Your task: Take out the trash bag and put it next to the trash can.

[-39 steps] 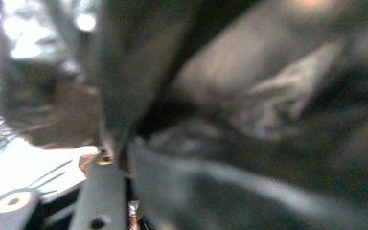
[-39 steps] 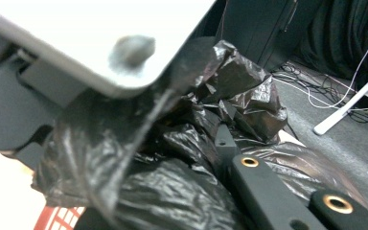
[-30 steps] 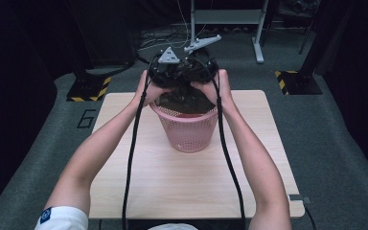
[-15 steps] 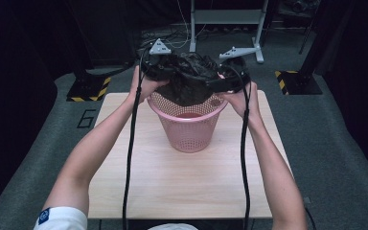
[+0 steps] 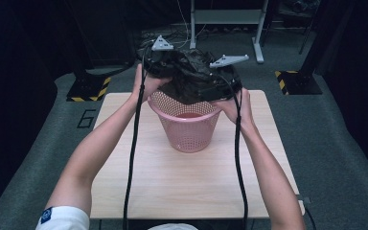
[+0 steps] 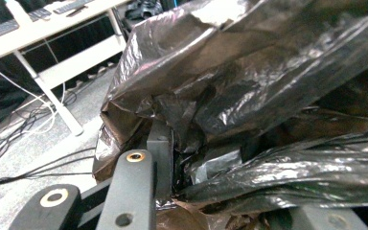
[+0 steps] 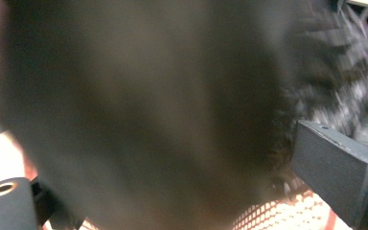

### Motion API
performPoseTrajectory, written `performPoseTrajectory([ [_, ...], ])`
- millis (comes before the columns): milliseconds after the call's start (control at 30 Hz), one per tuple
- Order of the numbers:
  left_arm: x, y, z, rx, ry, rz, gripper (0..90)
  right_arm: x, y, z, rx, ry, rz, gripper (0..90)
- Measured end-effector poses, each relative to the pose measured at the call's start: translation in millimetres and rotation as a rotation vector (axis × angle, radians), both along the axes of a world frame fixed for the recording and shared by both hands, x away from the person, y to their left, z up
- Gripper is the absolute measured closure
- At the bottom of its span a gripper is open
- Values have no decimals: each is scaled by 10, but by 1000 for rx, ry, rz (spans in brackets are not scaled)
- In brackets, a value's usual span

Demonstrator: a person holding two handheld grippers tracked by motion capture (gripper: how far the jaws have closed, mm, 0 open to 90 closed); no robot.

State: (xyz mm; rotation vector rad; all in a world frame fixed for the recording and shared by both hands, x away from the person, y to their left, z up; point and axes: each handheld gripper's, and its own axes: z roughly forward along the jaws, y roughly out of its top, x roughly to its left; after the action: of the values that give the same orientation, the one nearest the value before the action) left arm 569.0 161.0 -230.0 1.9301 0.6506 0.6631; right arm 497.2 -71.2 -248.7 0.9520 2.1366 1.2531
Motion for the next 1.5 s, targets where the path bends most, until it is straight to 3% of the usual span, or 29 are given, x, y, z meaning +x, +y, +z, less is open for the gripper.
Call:
performPoseTrajectory([
  [200, -21, 146, 84, -27, -15, 20, 655, -76, -170, -69, 4, -22, -38, 53],
  [400, -43, 319, 203, -67, -37, 46, 655, -261, -466, -198, 37, -69, -96, 23],
  [500, -56, 360, 227, -73, -41, 52, 655, -310, -570, -277, 53, -69, -93, 5],
  [733, -93, 503, 298, -85, -61, 70, 655, -438, -985, -808, 47, -19, -195, 1],
  [867, -108, 626, 349, -95, -71, 91, 655, -487, -1118, -1226, 40, 45, -250, 4],
  [900, -108, 626, 349, -95, -71, 91, 655, -487, -1118, -1226, 40, 45, -250, 4],
  [933, -112, 680, 372, -101, -77, 99, 655, -516, -1145, -1471, 24, 71, -278, 6],
  [967, -112, 680, 372, -101, -77, 99, 655, -526, -1153, -1597, 15, 91, -290, 6],
  [1000, -114, 705, 385, -102, -79, 104, 655, -526, -1153, -1597, 15, 91, -290, 6],
  [1033, -118, 761, 412, -110, -84, 112, 655, -548, -1166, -1842, 3, 127, -313, 9],
  [1100, -121, 788, 426, -114, -86, 117, 655, -561, -1177, -2064, -2, 159, -341, 12],
  [1133, -125, 816, 439, -120, -88, 123, 655, -561, -1177, -2064, -2, 159, -341, 12],
  [1167, -130, 846, 451, -124, -92, 129, 655, -570, -1194, -2253, -24, 182, -365, 14],
  [1333, -152, 1044, 507, -143, -104, 166, 655, -595, -1278, -2566, -25, 231, -406, 16],
  [1500, -165, 1214, 525, -153, -113, 201, 655, -620, -1334, -2725, -41, 253, -437, 17],
])
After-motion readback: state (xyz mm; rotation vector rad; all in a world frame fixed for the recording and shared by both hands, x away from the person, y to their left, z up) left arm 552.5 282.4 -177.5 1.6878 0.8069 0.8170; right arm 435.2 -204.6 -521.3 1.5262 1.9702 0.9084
